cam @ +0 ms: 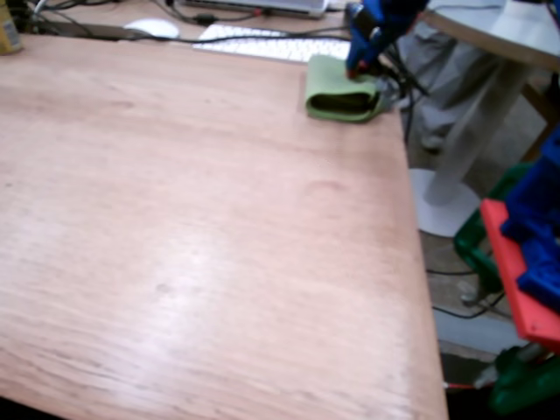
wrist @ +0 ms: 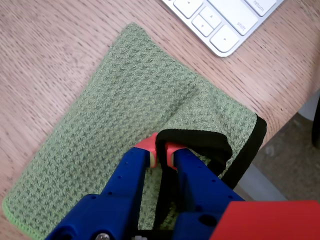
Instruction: Clean the table
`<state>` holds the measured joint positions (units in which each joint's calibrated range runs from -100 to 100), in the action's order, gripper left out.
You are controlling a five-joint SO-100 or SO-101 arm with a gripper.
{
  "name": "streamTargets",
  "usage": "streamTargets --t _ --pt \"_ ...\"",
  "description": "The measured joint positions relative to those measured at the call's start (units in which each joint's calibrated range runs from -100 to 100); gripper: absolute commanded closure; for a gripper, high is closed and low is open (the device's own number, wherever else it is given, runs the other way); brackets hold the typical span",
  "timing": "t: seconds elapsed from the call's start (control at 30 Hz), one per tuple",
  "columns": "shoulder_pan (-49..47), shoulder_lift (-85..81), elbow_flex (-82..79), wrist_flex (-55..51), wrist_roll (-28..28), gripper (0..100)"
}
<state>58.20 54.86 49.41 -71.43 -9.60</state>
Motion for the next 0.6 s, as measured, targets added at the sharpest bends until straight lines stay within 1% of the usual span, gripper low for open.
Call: streamTargets --t 0.07,0.13,0.23,0.33,0.37,0.43,0.5,0.6 --pt "-0.5 -12.6 -0.8 -1.2 0.0 99" --pt "-8.5 -25.2 -0.8 -1.4 -0.1 99" --pt "-24.6 -39.3 -0.9 -1.4 -0.4 99" --pt "-45.2 -49.9 -0.9 -1.4 -0.3 99" --pt "-52.3 -51.2 -0.7 -1.4 -0.3 99" --pt "-62.7 -50.8 1.4 0.7 -0.8 99" --pt "-73.0 -43.8 7.2 9.4 -2.5 99" --pt "-78.3 -26.5 18.0 28.2 -2.8 99"
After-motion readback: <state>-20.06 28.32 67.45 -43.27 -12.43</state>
